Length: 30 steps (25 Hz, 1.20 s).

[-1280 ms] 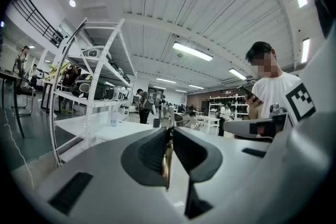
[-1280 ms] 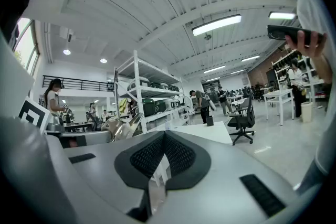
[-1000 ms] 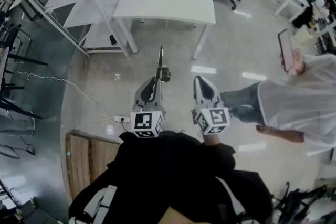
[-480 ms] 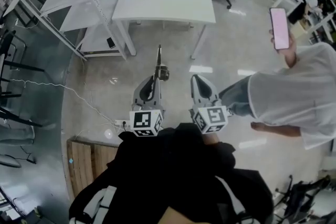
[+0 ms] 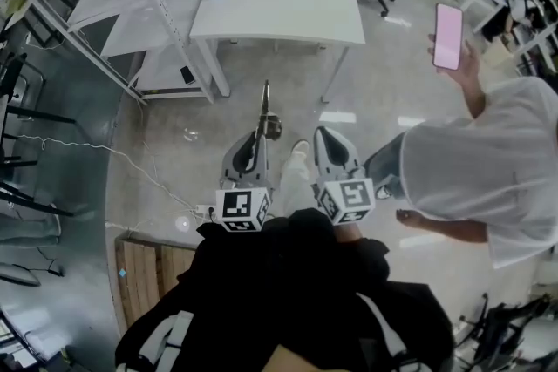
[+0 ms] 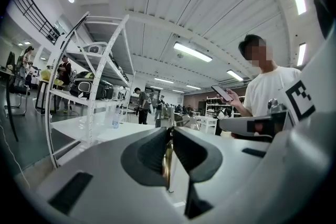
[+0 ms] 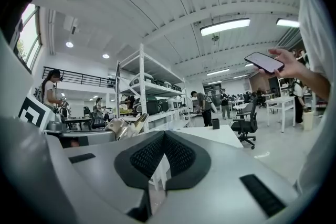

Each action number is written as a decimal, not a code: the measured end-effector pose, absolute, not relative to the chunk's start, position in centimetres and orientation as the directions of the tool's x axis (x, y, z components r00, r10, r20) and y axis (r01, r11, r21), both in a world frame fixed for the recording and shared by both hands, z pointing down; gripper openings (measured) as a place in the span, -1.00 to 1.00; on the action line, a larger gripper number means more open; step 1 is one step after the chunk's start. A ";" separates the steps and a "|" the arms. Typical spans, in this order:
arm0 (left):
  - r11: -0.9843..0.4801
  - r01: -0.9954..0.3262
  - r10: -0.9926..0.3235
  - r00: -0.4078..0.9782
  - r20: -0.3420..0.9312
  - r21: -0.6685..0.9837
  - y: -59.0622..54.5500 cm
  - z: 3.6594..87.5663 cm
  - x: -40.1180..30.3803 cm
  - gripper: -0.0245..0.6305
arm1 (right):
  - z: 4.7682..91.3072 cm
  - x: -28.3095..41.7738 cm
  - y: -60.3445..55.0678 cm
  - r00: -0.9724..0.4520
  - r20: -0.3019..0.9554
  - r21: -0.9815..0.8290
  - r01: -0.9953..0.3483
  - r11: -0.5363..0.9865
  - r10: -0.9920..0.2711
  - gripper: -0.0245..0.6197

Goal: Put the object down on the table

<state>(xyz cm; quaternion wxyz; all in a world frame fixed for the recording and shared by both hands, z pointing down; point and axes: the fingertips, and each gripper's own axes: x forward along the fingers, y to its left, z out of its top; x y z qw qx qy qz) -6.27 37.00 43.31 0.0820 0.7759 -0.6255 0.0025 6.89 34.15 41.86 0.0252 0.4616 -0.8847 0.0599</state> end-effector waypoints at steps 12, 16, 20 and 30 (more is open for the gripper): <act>-0.211 -0.973 -0.965 0.223 0.140 0.095 29.6 44.5 -6.6 -0.82 | 43.7 6.3 26.3 -0.567 0.116 -0.131 -0.823 0.553 -0.815 -0.92; -0.209 -0.973 -0.964 0.222 0.147 0.097 26.1 45.2 -6.6 -0.81 | 44.2 6.4 22.8 -0.564 0.120 -0.132 -0.824 0.550 -0.817 -0.92; -0.218 -0.971 -0.960 0.231 0.157 0.097 21.7 45.8 -6.2 -0.81 | 44.9 6.9 18.6 -0.556 0.122 -0.145 -0.829 0.540 -0.822 -0.92; -0.207 -0.974 -0.960 0.220 0.171 0.092 9.5 44.6 -6.5 -0.81 | 43.7 7.0 6.1 -0.557 0.134 -0.159 -0.828 0.537 -0.820 -0.92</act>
